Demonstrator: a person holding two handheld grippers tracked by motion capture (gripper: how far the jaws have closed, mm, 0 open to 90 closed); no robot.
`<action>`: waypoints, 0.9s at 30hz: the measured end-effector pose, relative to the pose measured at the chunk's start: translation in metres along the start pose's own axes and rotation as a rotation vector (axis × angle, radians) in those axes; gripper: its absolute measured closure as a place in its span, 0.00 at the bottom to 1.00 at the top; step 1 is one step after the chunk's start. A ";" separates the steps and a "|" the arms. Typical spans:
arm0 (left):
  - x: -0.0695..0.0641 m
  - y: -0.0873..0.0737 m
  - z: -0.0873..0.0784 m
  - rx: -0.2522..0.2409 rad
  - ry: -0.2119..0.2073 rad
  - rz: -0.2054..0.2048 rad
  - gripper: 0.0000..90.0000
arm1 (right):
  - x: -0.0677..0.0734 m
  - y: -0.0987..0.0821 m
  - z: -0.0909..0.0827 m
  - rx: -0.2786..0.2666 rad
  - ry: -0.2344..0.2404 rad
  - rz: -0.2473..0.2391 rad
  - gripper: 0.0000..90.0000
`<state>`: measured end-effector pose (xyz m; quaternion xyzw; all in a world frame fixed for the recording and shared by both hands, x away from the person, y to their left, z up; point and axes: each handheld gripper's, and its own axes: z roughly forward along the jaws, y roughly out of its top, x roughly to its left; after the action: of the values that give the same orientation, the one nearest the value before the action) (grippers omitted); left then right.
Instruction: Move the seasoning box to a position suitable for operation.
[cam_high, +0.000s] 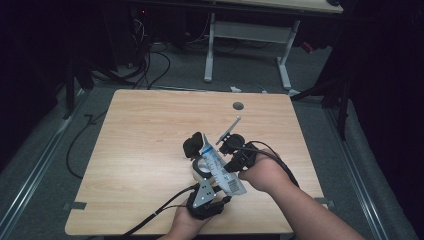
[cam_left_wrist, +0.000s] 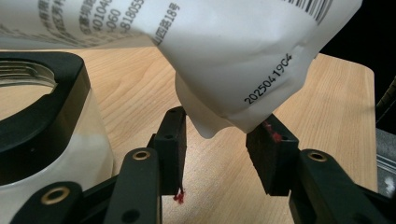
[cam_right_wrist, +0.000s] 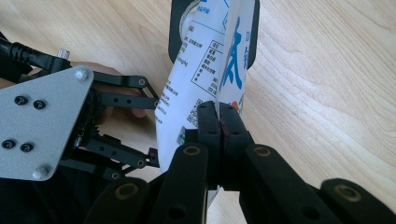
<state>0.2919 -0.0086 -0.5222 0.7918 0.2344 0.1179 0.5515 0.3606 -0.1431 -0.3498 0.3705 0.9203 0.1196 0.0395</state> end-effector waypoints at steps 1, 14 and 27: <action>0.000 0.000 0.000 0.000 0.000 -0.002 0.65 | 0.000 0.000 0.000 -0.001 -0.001 -0.003 1.00; 0.000 0.001 -0.001 -0.005 -0.009 -0.004 0.64 | -0.001 0.004 0.001 -0.001 -0.002 0.002 1.00; 0.000 0.002 -0.003 -0.013 -0.026 -0.007 0.60 | -0.001 0.005 0.000 -0.003 -0.009 0.009 1.00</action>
<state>0.2910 -0.0062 -0.5196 0.7887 0.2292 0.1073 0.5602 0.3646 -0.1407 -0.3487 0.3752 0.9181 0.1198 0.0437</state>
